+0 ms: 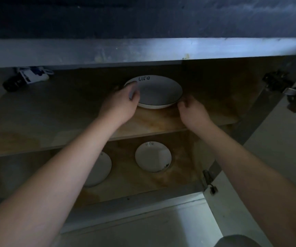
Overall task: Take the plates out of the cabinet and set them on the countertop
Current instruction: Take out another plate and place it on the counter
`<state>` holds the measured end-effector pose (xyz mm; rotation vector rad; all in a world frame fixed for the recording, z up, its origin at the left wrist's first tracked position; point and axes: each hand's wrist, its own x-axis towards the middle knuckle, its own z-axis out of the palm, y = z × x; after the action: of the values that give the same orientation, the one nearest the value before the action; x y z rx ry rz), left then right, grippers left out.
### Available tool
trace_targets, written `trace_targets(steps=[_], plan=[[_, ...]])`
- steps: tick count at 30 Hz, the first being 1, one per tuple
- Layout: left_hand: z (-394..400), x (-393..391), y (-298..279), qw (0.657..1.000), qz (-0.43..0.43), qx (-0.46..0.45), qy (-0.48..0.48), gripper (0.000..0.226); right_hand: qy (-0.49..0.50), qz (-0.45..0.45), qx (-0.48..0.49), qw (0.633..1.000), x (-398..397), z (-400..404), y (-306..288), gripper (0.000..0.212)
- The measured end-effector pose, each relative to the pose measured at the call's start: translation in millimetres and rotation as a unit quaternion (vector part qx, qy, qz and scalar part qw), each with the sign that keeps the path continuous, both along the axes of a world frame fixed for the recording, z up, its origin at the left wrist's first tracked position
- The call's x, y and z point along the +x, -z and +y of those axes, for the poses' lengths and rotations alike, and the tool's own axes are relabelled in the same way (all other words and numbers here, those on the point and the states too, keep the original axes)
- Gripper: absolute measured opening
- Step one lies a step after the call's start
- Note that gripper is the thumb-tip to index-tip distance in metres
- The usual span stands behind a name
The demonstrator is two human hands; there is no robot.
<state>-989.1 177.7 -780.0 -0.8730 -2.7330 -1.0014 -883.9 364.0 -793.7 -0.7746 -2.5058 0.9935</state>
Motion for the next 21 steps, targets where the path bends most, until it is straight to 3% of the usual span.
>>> trace_targets(steps=[2, 5, 11, 17, 21], plan=[[8, -3, 0, 0.995, -0.103, -0.003, -0.006, 0.048, 0.018, 0.0, -0.06, 0.998, -12, 1, -2, 0.04], [15, -3, -1, 0.978, -0.192, 0.055, -0.064, 0.053, 0.053, 0.03, -0.145, 0.988, -21, 0, -5, 0.043], [16, -10, -3, 0.96, -0.222, 0.12, -0.122, 0.052, 0.099, 0.106, -0.35, 0.925, -21, -4, -10, 0.043], [-2, -18, -6, 0.89, -0.354, 0.262, -0.12, 0.047, 0.095, 0.081, -0.374, 0.919, -5, 7, -9, 0.035], [-7, -25, -18, 0.865, -0.385, 0.302, -0.109, 0.046, 0.131, 0.068, -0.355, 0.923, -9, 14, -28, 0.047]])
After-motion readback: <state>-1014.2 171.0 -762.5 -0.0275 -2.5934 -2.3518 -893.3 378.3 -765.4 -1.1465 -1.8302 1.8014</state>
